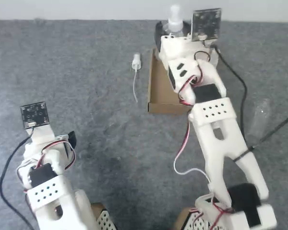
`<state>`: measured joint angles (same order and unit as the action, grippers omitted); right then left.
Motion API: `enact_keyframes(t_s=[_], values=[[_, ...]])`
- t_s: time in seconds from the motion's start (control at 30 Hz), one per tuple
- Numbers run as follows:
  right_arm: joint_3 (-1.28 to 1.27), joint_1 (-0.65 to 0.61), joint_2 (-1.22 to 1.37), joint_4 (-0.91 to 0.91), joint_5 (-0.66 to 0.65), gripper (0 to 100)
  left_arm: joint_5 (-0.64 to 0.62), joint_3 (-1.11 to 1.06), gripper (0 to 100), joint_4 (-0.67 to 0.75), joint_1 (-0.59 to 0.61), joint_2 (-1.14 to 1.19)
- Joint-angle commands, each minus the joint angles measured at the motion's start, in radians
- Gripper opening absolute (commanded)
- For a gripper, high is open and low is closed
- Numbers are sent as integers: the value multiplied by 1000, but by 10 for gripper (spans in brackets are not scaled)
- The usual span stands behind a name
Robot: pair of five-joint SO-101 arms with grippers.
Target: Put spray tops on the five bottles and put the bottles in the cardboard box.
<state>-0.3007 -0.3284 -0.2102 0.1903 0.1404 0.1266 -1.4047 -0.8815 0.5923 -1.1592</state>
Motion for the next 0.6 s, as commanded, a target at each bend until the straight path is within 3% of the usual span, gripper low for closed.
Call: enact_keyframes(t_s=[0.0,0.57], values=[[6,10,107,-183,-11,9,9,16,282,23,-2,-20],[6,10,412,-361,-60,9,11,-8,282,44,-34,-21]])
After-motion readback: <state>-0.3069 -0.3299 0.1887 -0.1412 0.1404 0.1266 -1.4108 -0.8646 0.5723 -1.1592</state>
